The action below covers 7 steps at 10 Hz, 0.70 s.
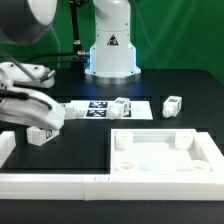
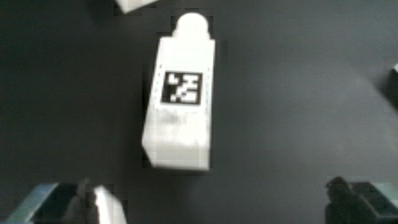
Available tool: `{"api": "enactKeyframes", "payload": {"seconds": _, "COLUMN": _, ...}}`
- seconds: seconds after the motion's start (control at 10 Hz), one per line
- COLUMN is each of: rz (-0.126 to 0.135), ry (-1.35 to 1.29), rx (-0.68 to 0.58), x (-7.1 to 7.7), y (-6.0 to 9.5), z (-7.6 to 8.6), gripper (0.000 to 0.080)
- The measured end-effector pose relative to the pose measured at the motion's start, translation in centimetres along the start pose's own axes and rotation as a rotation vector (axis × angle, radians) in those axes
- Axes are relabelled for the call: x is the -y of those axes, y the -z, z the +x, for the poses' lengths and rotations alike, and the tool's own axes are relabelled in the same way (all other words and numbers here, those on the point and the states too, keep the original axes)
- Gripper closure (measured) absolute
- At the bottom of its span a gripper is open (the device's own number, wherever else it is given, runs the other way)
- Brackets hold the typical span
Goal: Assemble one leg
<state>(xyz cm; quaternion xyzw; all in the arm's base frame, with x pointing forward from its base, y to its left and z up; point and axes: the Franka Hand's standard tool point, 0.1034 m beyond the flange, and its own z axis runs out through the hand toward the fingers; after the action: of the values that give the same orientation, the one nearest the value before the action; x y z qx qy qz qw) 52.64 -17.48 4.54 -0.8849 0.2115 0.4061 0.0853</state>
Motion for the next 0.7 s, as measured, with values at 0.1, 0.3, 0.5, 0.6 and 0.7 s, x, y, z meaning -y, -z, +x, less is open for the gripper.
{"api": "enactKeyframes", "payload": {"seconds": 0.1, "rz": 0.003, "ry": -0.017, "rx": 0.023, "x": -0.2, "y": -1.1, "z": -0.1, "gripper": 0.0150}}
{"api": "enactKeyframes", "payload": {"seconds": 0.3, "rz": 0.007, "ry": -0.066, "rx": 0.058, "x": -0.2, "y": -2.7, "z": -0.3, "gripper": 0.0150}}
{"api": "enactKeyframes", "payload": {"seconds": 0.5, "rz": 0.007, "ry": -0.072, "rx": 0.055, "x": -0.5, "y": -3.6, "z": 0.2, "gripper": 0.0150}}
{"api": "enactKeyframes", "payload": {"seconds": 0.6, "rz": 0.002, "ry": -0.071, "rx": 0.045, "x": -0.4, "y": -4.0, "z": 0.5, "gripper": 0.0150}}
{"api": "enactKeyframes", "payload": {"seconds": 0.7, "rz": 0.002, "ry": -0.069, "rx": 0.041, "x": -0.4, "y": -3.8, "z": 0.5, "gripper": 0.0150}}
